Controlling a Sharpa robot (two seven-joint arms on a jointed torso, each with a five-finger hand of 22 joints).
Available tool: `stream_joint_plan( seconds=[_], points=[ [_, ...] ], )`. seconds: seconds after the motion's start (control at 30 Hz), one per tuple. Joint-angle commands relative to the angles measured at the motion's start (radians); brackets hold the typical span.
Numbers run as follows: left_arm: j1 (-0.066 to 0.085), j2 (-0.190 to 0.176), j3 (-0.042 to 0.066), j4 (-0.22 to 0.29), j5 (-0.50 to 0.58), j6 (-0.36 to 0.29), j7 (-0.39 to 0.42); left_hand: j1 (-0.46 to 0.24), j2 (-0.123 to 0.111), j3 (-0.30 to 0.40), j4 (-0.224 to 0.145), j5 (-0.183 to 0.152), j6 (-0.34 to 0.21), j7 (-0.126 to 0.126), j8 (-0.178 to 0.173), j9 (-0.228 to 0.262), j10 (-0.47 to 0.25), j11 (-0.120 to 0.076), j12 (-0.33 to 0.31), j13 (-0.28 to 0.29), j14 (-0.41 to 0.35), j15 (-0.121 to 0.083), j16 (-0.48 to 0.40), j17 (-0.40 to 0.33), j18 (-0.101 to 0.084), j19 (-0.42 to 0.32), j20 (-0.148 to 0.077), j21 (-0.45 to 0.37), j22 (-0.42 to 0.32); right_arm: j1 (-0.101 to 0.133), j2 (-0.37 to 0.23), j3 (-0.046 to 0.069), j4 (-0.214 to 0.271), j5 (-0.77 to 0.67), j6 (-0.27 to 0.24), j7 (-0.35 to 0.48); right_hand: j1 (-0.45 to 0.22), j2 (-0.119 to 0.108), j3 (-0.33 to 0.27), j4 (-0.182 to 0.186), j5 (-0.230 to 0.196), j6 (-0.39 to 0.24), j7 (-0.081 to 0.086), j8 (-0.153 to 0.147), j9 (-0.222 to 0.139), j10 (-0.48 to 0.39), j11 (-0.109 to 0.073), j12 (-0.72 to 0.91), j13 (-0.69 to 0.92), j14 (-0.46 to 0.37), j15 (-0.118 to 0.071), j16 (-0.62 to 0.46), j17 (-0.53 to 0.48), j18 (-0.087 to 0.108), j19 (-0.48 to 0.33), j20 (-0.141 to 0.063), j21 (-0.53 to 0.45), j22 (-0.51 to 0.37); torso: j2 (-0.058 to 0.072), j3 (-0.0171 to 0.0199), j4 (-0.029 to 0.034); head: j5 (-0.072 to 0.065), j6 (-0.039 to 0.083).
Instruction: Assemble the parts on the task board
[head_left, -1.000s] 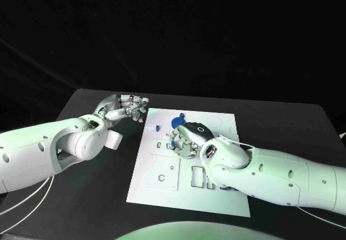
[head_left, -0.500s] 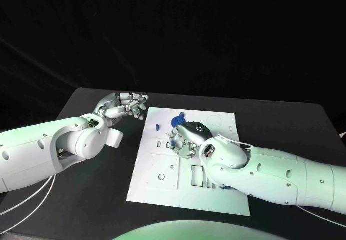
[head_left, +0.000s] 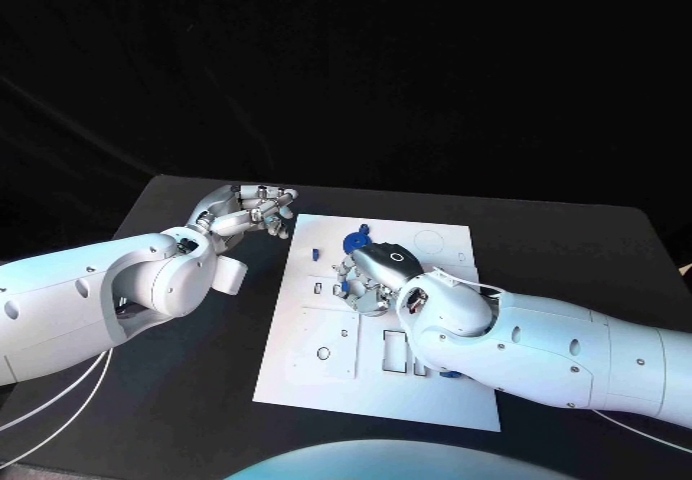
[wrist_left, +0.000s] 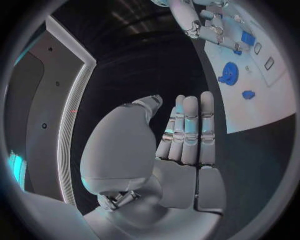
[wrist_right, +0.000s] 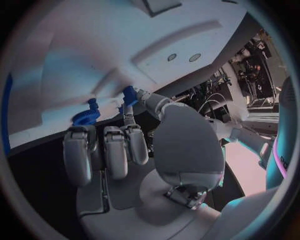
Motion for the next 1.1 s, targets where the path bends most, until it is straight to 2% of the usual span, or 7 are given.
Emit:
stream_joint_plan(
  seconds=[0.03, 0.67, 1.1],
  points=[
    [0.002, 0.002, 0.001, 0.003, 0.007, 0.009, 0.012, -0.014, 0.001, -0.007, -0.002, -0.009, -0.003, -0.001, 0.005, 0.001, -0.004, 0.001, -0.006, -0.003, -0.007, 0.001, -0.006, -0.002, 0.019, -0.004, 0.005, -0.008, -0.002, -0.003, 0.003, -0.002, -0.005, -0.017, 0.032, -0.014, -0.007, -0.006, -0.002, 0.003, -0.005, 0.016, -0.01, 0.002, 0.002, 0.008, -0.005, -0.005, 0.125, 0.102, -0.007, 0.004, 0.263, -0.011, 0.065, -0.007, -0.007, 0.232, 0.0, 0.0, 0.0001, 0.0, -0.002],
    [0.002, 0.001, 0.001, -0.004, 0.007, 0.017, 0.004, -0.017, 0.004, -0.011, 0.0, -0.015, -0.004, -0.001, 0.007, 0.002, -0.007, 0.001, -0.007, -0.008, -0.009, 0.002, -0.006, -0.004, 0.019, -0.003, 0.005, -0.012, -0.004, -0.003, 0.004, -0.003, -0.005, -0.018, 0.023, -0.014, -0.013, -0.02, -0.008, 0.007, -0.02, -0.004, -0.003, -0.009, 0.0, -0.001, 0.001, -0.017, 0.114, 0.102, -0.002, 0.004, 0.263, -0.01, 0.061, -0.004, -0.013, 0.23, 0.0, 0.0008, -0.0004, 0.004, -0.007],
    [0.002, 0.001, 0.001, -0.011, 0.007, 0.018, -0.002, -0.017, 0.004, -0.013, 0.0, -0.017, -0.006, -0.001, 0.008, 0.003, -0.009, 0.001, -0.008, -0.011, -0.009, 0.002, -0.006, -0.006, 0.019, -0.003, 0.005, -0.013, -0.005, -0.003, -0.001, -0.003, 0.0, -0.018, 0.013, -0.012, -0.012, -0.021, -0.008, 0.007, -0.021, -0.006, -0.002, -0.01, 0.0, -0.002, 0.001, -0.018, 0.113, 0.102, -0.002, 0.004, 0.263, -0.01, 0.061, -0.004, -0.014, 0.23, 0.0, 0.0008, -0.0014, 0.005, -0.007]
  ],
)
